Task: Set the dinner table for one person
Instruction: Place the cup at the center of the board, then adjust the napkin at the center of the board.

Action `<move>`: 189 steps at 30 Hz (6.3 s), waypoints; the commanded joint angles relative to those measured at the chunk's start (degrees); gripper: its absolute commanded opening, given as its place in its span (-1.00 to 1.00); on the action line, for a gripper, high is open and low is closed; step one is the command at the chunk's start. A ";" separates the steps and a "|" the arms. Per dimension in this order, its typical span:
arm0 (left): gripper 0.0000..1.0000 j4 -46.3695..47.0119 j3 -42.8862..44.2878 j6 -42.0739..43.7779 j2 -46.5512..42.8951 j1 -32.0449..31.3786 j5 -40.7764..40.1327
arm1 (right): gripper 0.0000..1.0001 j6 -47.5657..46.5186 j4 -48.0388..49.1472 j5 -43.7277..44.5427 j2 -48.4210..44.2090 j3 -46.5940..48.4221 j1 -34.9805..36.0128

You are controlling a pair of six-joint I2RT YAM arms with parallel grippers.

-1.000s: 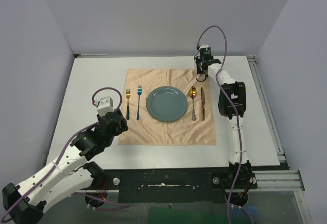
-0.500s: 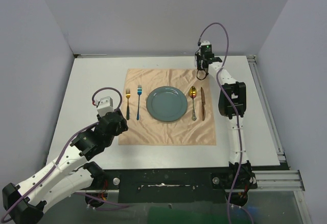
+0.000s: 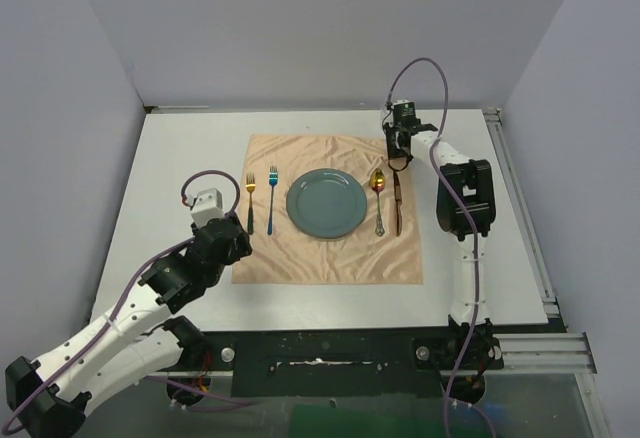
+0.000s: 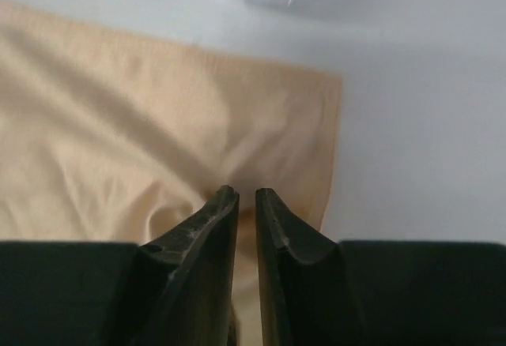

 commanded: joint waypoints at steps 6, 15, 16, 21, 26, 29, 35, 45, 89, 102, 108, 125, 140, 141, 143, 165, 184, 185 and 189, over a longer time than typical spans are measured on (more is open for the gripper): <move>-0.11 7.91 0.98 0.30 2.91 0.41 4.45 | -0.38 0.44 2.05 1.22 -26.61 -20.51 5.37; -0.13 7.65 1.41 0.27 3.02 0.40 4.58 | -0.32 -1.14 4.88 4.82 -31.43 -21.26 6.29; -0.13 7.24 2.07 0.22 2.70 0.40 4.37 | -0.38 -0.95 4.82 5.26 -31.22 -21.31 6.31; -0.12 6.65 3.54 1.43 1.39 0.48 1.96 | -0.41 2.00 5.66 2.80 -33.27 -23.83 6.64; -0.11 7.45 7.79 4.42 3.58 0.49 -0.03 | -0.34 3.30 4.42 3.55 -37.75 -24.65 9.50; -0.11 9.94 9.84 6.23 5.59 0.56 0.18 | -0.29 3.30 2.79 6.27 -40.56 -24.54 12.56; -0.11 14.19 15.70 10.23 11.03 0.62 0.64 | -0.07 4.45 1.15 9.59 -47.98 -25.73 18.48; -0.11 18.71 18.55 9.93 14.79 0.60 4.86 | 0.84 7.27 3.69 11.37 -62.39 -32.91 24.53; -0.24 -2.78 9.79 -1.80 9.05 0.58 0.19 | 0.95 21.58 -7.87 29.08 -77.57 -46.22 32.88; -0.60 -19.10 7.14 -14.04 13.80 -1.62 1.23 | 0.95 21.85 -7.70 30.88 -76.75 -46.71 33.64; -0.60 -20.55 4.33 -20.09 16.60 -3.87 1.25 | 0.95 20.52 -4.68 30.42 -75.01 -47.70 33.65; -0.60 -6.42 -3.09 -20.91 21.69 -3.95 -4.13 | 0.95 19.91 -3.89 32.33 -77.34 -50.54 33.64; -0.59 -3.84 -4.29 -21.38 29.10 -3.81 -1.74 | 0.95 20.06 -6.02 33.93 -77.51 -49.34 33.69; -0.59 -3.72 -4.30 -21.43 29.28 -3.80 -1.72 | 0.95 20.08 -6.10 34.07 -77.79 -49.32 33.65; -0.59 -3.82 -4.28 -21.44 29.67 -3.81 -1.64 | 0.95 20.17 -6.20 34.20 -78.19 -49.46 33.65; -1.00 -9.18 -3.63 -23.96 32.22 -3.99 1.03 | 0.95 20.52 -5.67 35.52 -80.37 -49.71 33.62; -1.00 -17.22 -3.60 -29.97 32.06 -6.10 4.70 | 0.95 18.43 -1.77 35.47 -81.15 -50.45 33.64; -1.00 -17.96 -3.23 -30.20 32.26 -6.43 4.96 | 0.95 18.22 -1.49 35.45 -81.29 -50.58 33.65; -1.00 -22.68 -1.02 -32.71 34.26 -8.77 5.11 | 0.95 17.36 -0.31 35.45 -82.22 -51.34 33.58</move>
